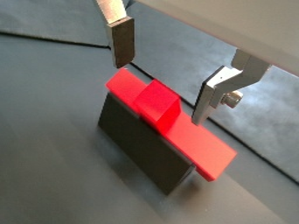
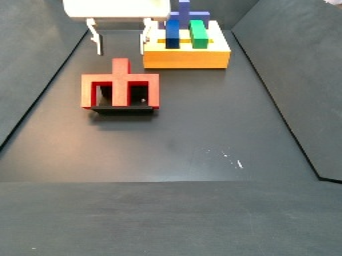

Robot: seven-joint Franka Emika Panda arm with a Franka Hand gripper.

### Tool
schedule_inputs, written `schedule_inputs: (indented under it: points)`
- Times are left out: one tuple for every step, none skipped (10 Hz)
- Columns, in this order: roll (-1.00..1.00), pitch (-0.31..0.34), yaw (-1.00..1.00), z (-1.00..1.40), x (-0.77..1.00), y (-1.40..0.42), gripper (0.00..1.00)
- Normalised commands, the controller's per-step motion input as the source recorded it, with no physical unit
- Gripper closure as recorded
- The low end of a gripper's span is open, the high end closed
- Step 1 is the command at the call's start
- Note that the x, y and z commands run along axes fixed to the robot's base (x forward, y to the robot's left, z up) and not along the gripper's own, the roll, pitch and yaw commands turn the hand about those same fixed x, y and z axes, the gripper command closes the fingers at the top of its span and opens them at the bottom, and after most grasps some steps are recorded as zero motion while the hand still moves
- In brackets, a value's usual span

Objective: Pick up the red object. Move up. Place the red object on the fixture. Regrasp the red object. Move to above the board. Insert the red object.
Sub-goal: Regrasp the red object.

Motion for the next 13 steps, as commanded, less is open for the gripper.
schedule_inputs:
  points:
    - [0.71,-0.163,0.0,-0.37,-0.06,0.19,0.0]
    - [0.57,-0.069,0.0,-0.19,-0.03,0.31,0.0]
    - [0.69,0.0,0.0,0.02,0.04,0.07,0.0]
    - [0.91,0.049,0.0,0.09,0.09,-0.04,0.0]
    - [0.84,0.0,0.03,-0.08,0.01,-0.16,0.0]
    - [0.83,-0.051,0.03,-0.16,0.0,-0.21,0.0]
    - [0.75,-0.066,0.02,-0.19,0.0,-0.11,0.0]
    - [0.36,-0.011,0.03,-0.13,0.0,0.0,0.0]
    - [0.03,0.0,0.08,-0.09,0.0,0.0,0.0]
    - [0.0,-0.014,0.0,0.0,0.0,-0.03,0.0]
    - [-0.33,0.126,0.11,-0.06,0.22,0.1,0.0]
    - [-0.44,0.243,0.17,-0.09,0.31,0.07,0.0]
    - [-0.57,0.177,0.21,-0.05,0.24,0.16,0.0]
